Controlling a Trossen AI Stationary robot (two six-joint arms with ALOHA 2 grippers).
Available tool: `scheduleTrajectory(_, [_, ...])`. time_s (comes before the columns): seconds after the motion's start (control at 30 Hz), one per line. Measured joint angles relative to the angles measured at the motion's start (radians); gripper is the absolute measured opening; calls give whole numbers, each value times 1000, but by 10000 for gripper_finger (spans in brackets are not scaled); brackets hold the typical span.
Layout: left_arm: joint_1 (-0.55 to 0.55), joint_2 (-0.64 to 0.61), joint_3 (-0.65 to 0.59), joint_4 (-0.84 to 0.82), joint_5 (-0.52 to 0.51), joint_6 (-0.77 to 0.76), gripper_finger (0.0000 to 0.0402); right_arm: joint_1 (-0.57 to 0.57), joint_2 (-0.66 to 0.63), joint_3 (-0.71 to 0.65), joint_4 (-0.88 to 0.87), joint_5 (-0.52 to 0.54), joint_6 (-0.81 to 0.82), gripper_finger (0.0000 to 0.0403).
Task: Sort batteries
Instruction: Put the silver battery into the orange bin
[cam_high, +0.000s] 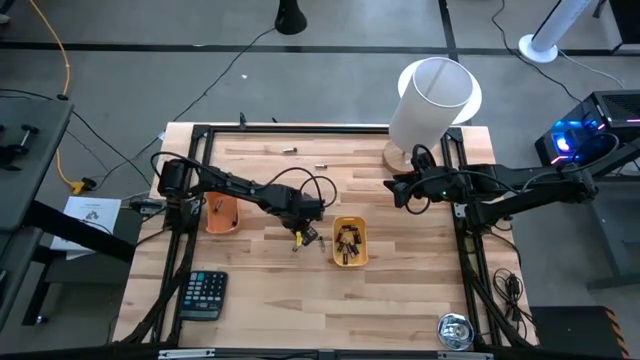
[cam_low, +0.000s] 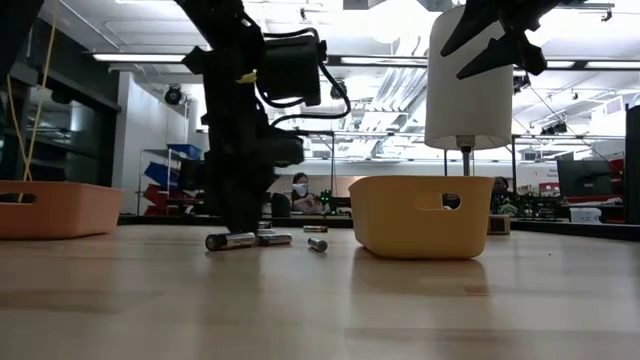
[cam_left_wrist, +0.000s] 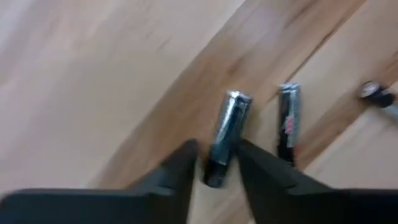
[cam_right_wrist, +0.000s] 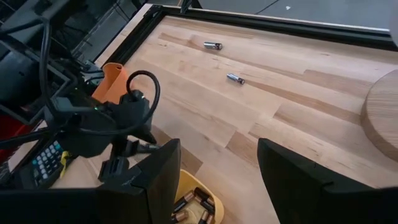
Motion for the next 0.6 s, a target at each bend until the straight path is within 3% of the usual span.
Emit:
scheduleTrajectory(0.1, [12,-44,-8,-70,-67,68,30,0,0,0,0,0,2,209])
scheduleTrajectory(0.27, [71,-211,-5,-169,-239,156,35,0,0,0,0,1,3,209])
scheduleTrajectory(0.4, [91,-378,-9,-228,-308,196,31,0,0,0,0,5,3,209])
scheduleTrajectory(0.5, [96,-514,-5,-346,-316,110,31,0,0,0,1,6,9,209])
scheduleTrajectory(0.6, [96,-590,-8,-607,-280,-139,31,0,0,0,2,6,10,209])
